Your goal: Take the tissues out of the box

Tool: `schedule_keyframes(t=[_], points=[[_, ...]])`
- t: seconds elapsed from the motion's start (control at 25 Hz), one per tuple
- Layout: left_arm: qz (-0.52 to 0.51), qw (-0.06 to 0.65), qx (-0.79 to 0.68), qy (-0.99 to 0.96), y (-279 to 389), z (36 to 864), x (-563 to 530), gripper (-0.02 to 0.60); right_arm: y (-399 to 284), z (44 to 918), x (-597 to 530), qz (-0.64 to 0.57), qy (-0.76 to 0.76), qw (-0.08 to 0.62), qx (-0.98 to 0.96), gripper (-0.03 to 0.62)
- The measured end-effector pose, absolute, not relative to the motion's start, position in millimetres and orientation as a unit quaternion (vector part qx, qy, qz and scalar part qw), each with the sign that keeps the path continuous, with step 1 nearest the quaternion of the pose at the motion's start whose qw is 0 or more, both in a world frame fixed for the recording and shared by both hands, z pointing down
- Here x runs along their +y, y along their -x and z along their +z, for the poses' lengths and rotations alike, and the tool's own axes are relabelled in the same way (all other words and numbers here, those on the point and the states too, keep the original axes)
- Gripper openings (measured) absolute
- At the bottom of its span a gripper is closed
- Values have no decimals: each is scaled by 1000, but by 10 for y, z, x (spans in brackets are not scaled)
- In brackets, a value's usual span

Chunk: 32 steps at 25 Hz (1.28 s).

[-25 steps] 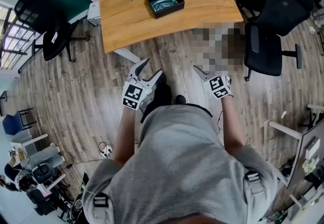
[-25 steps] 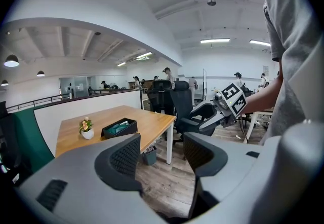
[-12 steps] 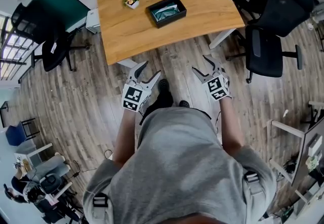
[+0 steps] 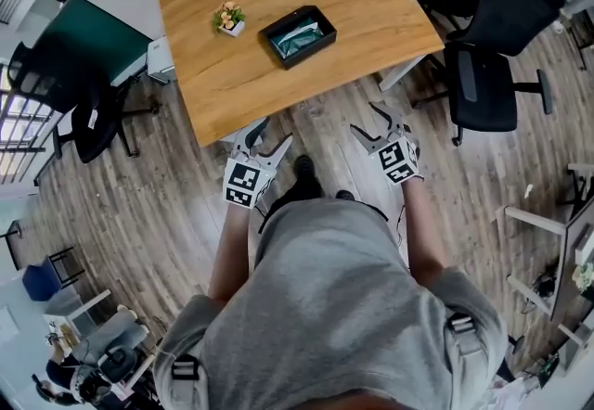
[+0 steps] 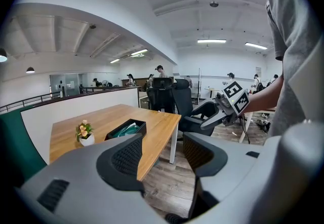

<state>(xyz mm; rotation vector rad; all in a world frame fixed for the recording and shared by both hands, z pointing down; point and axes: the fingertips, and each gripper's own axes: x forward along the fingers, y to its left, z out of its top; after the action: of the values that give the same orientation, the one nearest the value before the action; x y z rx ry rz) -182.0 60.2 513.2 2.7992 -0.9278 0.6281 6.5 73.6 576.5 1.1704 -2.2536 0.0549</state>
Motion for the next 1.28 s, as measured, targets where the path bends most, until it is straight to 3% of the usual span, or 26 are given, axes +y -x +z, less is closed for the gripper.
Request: schedule_keyframes(t=[1.28], points=[[218, 35, -210, -953, 1919, 5273, -346, 268, 338, 5921, 96, 48, -501, 302, -810, 285]])
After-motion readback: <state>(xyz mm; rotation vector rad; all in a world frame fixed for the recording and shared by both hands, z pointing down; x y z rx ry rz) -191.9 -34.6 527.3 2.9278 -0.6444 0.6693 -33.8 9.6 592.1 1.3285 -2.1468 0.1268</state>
